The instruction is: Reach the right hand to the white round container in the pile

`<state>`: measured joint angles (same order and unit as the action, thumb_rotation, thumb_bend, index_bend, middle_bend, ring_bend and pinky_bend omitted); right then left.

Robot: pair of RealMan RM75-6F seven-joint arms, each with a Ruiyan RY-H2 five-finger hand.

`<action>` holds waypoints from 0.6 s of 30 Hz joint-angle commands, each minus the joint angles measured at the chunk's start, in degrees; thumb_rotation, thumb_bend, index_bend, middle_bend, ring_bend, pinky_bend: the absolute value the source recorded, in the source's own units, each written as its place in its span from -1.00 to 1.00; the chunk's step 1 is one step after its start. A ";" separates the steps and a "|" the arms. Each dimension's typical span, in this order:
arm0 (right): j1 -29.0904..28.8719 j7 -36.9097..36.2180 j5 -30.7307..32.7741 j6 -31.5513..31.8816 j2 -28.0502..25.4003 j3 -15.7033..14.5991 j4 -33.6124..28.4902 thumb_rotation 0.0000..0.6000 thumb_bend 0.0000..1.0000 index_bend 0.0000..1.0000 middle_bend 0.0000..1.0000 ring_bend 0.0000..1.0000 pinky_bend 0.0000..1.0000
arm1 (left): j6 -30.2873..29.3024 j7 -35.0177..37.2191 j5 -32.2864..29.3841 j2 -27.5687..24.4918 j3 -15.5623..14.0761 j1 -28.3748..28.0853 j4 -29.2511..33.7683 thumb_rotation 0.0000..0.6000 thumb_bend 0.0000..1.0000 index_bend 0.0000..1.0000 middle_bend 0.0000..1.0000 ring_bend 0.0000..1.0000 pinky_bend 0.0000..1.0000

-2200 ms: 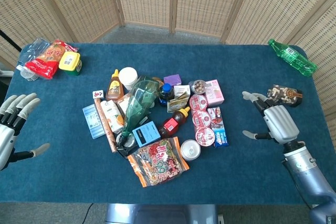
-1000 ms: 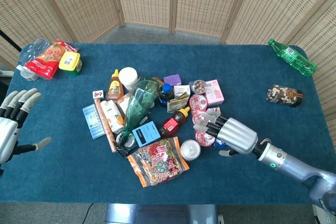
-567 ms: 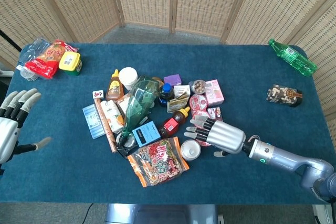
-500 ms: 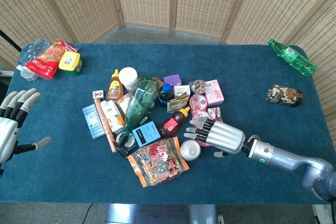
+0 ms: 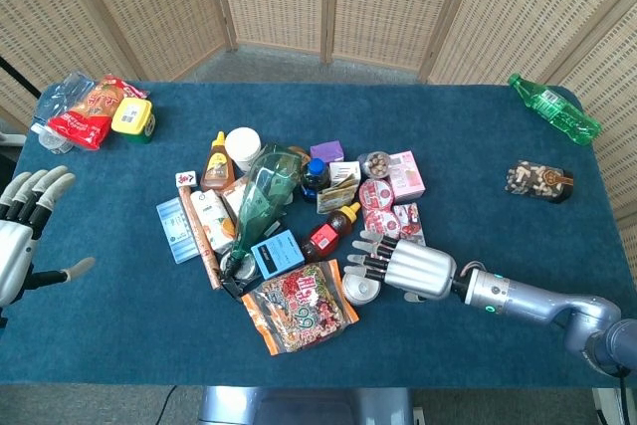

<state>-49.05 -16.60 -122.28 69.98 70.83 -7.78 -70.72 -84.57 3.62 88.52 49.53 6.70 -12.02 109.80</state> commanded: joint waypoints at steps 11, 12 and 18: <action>-1.10 6.68 0.61 -2.78 2.88 -1.28 0.04 1.00 -1.00 -1.00 -1.00 -1.00 -1.00 | -0.07 0.64 0.35 -0.24 0.00 0.00 0.30 1.00 -1.00 -0.86 -1.00 -1.00 -1.00; -1.24 6.98 0.71 -3.02 2.94 -1.32 -0.09 1.00 -1.00 -1.00 -1.00 -1.00 -1.00 | -0.08 0.65 0.30 -0.24 0.02 0.01 0.30 1.00 -1.00 -0.86 -1.00 -1.00 -1.00; -1.87 8.63 1.35 -4.31 3.22 -1.78 -0.76 1.00 -1.00 -0.95 -1.00 -1.00 -1.00 | -0.07 0.76 0.13 -0.25 0.07 0.03 0.10 1.00 -1.00 -0.86 -1.00 -1.00 -1.00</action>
<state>-50.86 -8.05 -120.99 65.76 74.00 -9.50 -71.42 -84.63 4.38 88.65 49.28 6.78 -12.00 109.89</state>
